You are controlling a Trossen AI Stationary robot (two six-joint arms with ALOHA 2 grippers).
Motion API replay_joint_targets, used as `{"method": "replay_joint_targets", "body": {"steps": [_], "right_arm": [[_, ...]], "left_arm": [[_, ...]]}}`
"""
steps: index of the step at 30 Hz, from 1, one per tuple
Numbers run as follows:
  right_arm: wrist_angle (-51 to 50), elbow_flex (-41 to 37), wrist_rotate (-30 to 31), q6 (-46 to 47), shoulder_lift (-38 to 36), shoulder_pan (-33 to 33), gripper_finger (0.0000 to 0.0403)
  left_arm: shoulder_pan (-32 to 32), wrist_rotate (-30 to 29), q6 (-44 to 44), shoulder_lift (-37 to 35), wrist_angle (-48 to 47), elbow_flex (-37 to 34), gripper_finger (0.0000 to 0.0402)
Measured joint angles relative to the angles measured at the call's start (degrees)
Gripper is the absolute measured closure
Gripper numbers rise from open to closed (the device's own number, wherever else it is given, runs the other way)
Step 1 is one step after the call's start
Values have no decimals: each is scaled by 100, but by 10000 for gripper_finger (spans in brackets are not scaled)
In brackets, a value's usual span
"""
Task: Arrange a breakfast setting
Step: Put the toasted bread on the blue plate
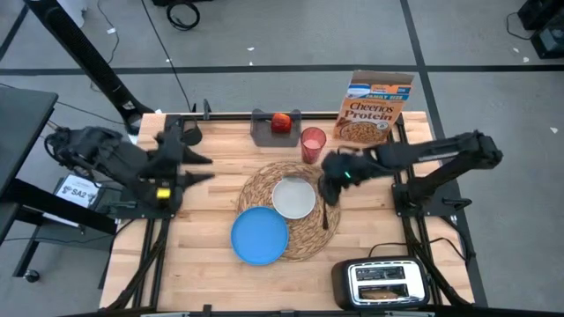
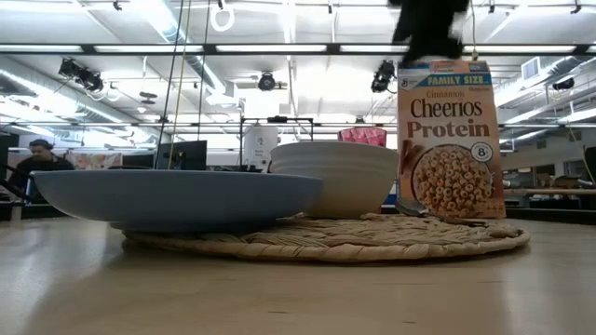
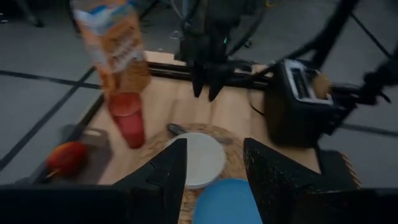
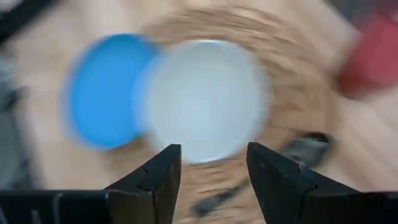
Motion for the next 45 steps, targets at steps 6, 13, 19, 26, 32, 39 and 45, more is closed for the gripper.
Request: {"method": "replay_joint_targets", "body": {"steps": [6,13,19,26,32,39,45], "right_arm": [[-16,1004,787,178,202,2031,213],[-963,2139,1013,718,1166,3582,213],[-1920,2747,678,1318,1709,4498,196],[-2601,2698,269,2212,1799,5278,162],[-2468,2698,546,2003,1989,5694,170],[-2698,2689,663,1789,2496,5686,174],[-2691,2689,715,1823,2598,5637,203]], "left_arm": [[-552,-14,0,541,407,0,246],[-1031,18,-523,1006,812,-2,246],[-1364,26,-1321,1507,1071,-2,246],[-1475,-76,-1784,2103,1496,-7,246],[-1469,-344,-1785,2279,1763,-7,246],[-1435,-624,-1716,2275,1818,-7,246],[-1436,-683,-1714,2275,1813,-7,246]]}}
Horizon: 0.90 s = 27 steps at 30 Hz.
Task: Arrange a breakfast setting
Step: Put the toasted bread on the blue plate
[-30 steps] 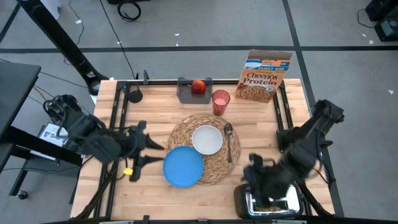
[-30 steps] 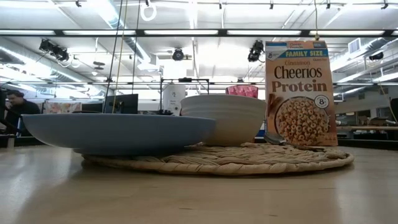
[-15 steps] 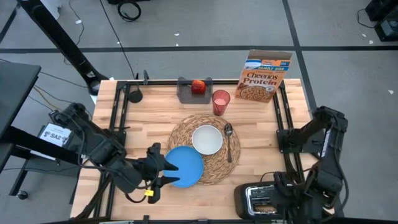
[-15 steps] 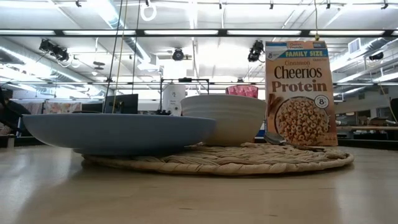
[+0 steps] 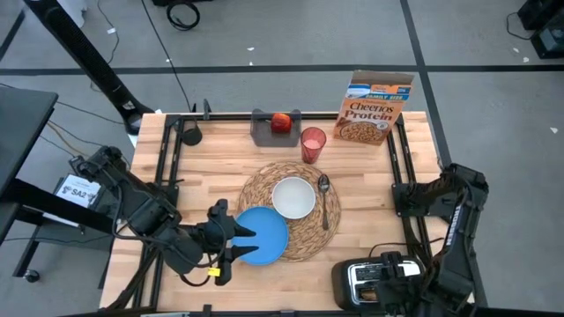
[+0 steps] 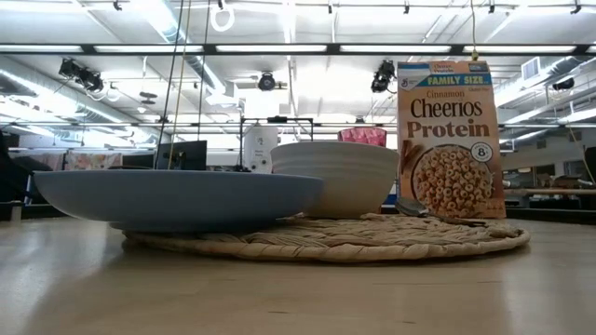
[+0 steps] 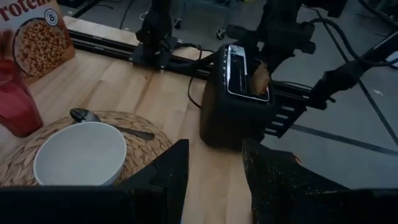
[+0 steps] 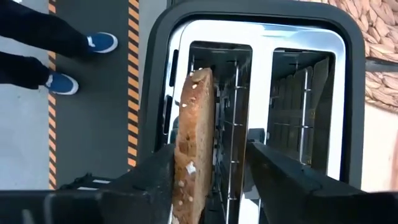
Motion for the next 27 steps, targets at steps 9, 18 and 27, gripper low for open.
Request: {"method": "replay_joint_targets", "body": {"steps": [9,18,27], "right_arm": [[39,0,29,-301,14,0,299],[37,0,-36,-448,-295,0,355],[-68,0,-298,-389,-1166,-133,389]], "left_arm": [[5,-232,7,0,-19,0,246],[-6,-227,13,-63,-121,0,246],[-192,-203,-31,-516,-276,0,246]]}}
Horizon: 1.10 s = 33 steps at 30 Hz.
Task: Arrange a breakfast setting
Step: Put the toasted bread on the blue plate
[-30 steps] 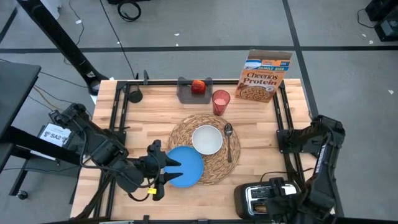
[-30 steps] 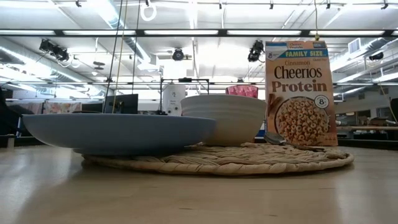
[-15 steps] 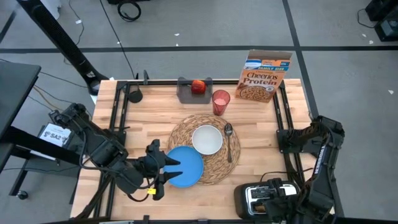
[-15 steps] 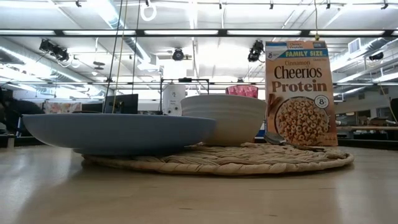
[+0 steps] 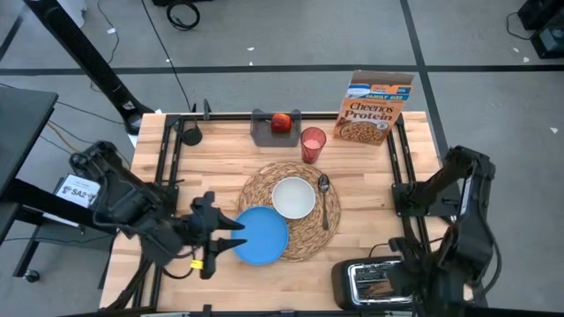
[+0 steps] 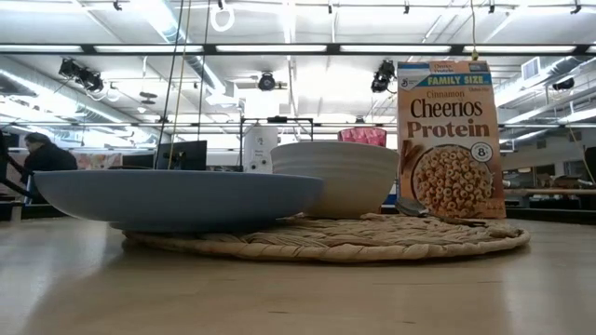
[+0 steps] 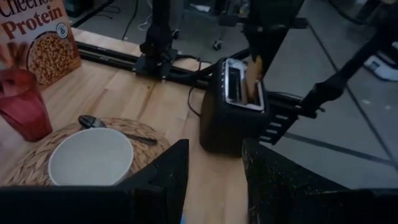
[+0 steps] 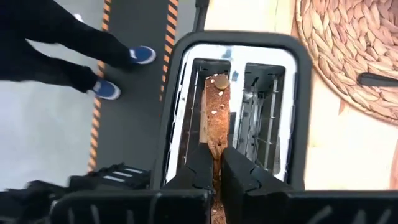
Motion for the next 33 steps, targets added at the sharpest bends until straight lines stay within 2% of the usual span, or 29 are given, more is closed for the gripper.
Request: {"method": "replay_joint_targets", "body": {"steps": [7,10,14,19,24,29,33], "right_arm": [[101,0,64,12,-936,-378,389],[478,0,754,-451,-1282,-613,389],[1156,11,1889,-1845,-1291,-1086,389],[1981,6,2058,-3604,-571,-1949,389],[3078,4,2066,-5228,577,-2504,389],[3936,0,2486,-6200,1836,-2940,389],[4876,0,2751,-7137,2686,-3250,389]], "left_arm": [[-51,-4,31,-323,-39,2,246],[24,-3,33,-343,-122,2,246],[167,-42,31,-343,-374,2,246],[303,75,25,-445,-827,2,246],[266,417,-847,-894,-2003,4,246],[266,566,-1707,-1118,-3203,4,246],[266,604,-1919,-1128,-3592,4,246]]}}
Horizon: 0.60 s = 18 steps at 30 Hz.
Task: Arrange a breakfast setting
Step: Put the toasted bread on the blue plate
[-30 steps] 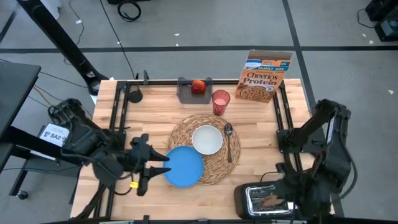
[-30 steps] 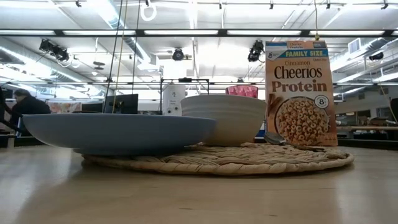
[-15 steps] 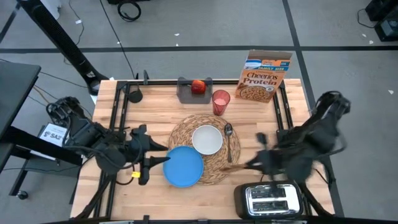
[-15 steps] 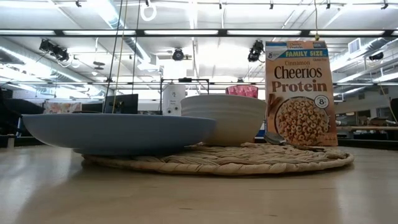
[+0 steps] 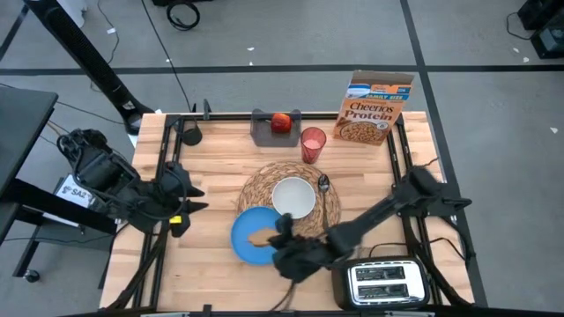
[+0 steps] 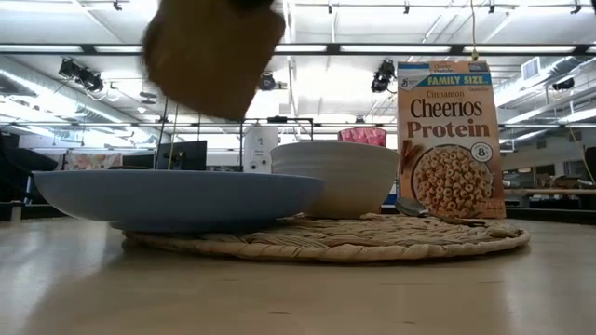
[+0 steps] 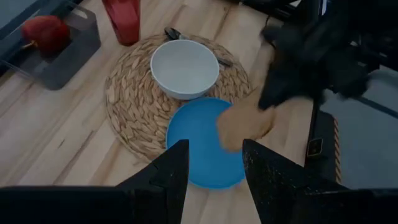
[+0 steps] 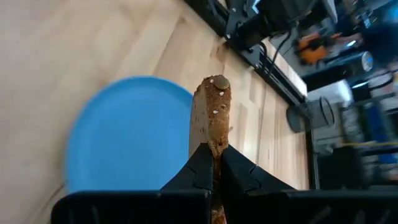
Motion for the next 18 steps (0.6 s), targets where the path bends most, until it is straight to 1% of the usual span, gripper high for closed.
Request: {"method": "replay_joint_targets", "body": {"steps": [4,6,8,14,18], "right_arm": [[700,-2,326,-877,570,-186,389],[893,-2,324,-1224,749,-250,389],[960,-2,186,-1442,891,-303,388],[1028,-2,-95,-1582,1148,-404,380],[851,0,-429,-1392,1144,-431,361]], "left_arm": [[0,4,44,11,-61,0,246],[0,4,60,15,-111,0,246],[0,4,144,15,-123,0,246],[0,6,404,15,-132,0,246],[0,6,452,15,-135,0,246]]}}
